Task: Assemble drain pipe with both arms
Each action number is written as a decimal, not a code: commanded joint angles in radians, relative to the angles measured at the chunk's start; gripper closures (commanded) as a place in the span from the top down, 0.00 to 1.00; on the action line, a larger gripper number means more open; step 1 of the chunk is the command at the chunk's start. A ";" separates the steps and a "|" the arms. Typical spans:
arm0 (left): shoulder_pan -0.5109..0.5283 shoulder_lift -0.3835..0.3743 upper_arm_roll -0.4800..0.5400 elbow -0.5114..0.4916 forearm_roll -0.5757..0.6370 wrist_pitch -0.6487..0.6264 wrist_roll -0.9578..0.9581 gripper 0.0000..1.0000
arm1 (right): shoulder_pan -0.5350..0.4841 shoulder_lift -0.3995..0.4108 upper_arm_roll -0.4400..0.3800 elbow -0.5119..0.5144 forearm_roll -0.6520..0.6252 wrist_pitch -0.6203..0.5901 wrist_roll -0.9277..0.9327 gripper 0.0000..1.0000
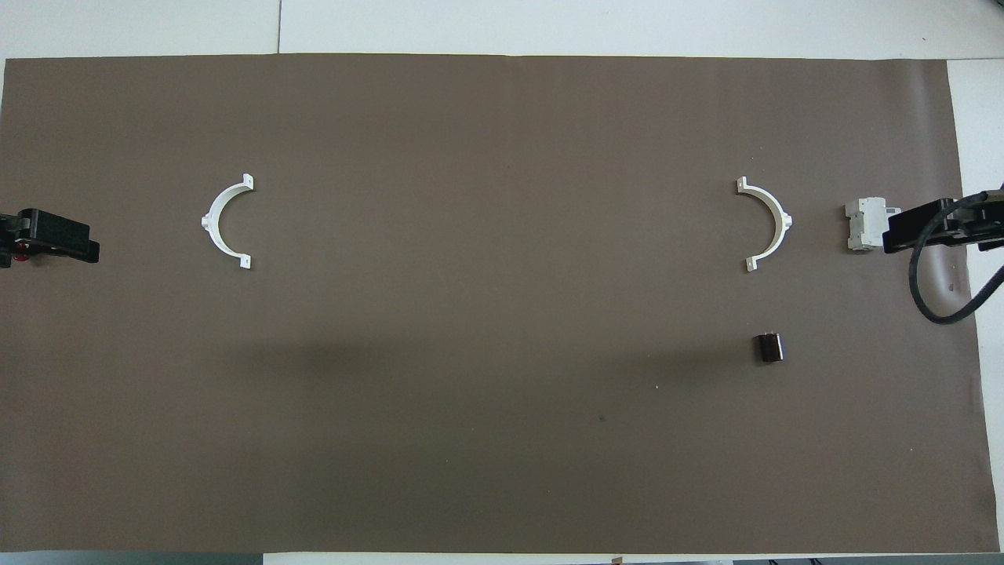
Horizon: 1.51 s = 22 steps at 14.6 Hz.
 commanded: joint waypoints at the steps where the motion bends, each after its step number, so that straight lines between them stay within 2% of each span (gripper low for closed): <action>1: -0.005 -0.025 0.001 -0.025 0.017 0.006 0.004 1.00 | -0.008 -0.009 0.004 0.003 0.007 0.003 0.006 1.00; 4: -0.008 -0.022 0.001 -0.024 0.017 0.023 0.003 1.00 | 0.000 -0.010 0.006 -0.011 0.008 0.033 0.001 1.00; 7: -0.006 -0.014 -0.001 -0.027 0.017 0.069 0.009 1.00 | 0.011 0.000 0.013 -0.081 0.008 0.157 0.006 1.00; 13: -0.009 0.110 -0.001 -0.030 0.019 0.205 0.009 1.00 | 0.020 0.222 0.016 -0.197 0.063 0.544 -0.003 1.00; 16: -0.011 0.196 -0.002 -0.037 0.019 0.309 0.007 1.00 | -0.003 0.330 0.016 -0.189 0.063 0.633 -0.040 1.00; 18: -0.009 0.237 -0.002 -0.066 0.019 0.400 0.007 1.00 | -0.034 0.399 0.016 -0.197 0.063 0.670 -0.147 1.00; 19: -0.011 0.248 -0.002 -0.103 0.019 0.467 0.009 1.00 | -0.038 0.402 0.016 -0.213 0.065 0.696 -0.170 1.00; 22: -0.018 0.288 -0.004 -0.186 0.019 0.627 0.009 0.99 | -0.046 0.425 0.015 -0.263 0.065 0.785 -0.172 0.91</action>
